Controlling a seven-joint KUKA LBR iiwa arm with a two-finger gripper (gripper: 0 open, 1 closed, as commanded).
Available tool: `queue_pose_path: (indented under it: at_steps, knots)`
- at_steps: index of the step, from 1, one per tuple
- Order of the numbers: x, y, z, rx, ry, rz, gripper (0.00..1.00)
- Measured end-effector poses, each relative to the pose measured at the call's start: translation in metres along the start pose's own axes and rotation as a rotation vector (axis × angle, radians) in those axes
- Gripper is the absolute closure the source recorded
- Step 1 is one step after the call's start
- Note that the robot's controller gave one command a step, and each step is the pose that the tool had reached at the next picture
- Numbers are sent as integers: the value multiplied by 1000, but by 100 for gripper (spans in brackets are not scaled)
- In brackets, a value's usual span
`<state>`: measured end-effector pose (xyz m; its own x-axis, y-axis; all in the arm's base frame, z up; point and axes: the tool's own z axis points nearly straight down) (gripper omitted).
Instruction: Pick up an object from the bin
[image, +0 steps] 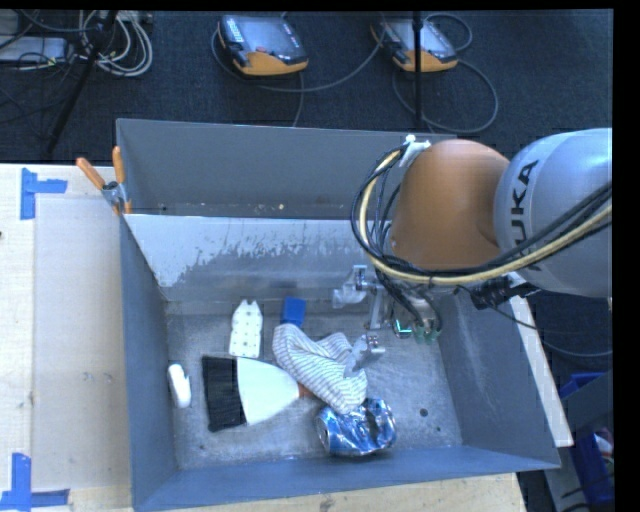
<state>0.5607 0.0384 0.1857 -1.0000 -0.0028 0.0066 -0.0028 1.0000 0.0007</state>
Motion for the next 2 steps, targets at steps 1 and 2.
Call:
queue_pose_path:
  at_steps: [1,2]
  knots:
    - [-1,0,-3,0,-6,1,0]
    - [11,18,76,0,-9,13,0]
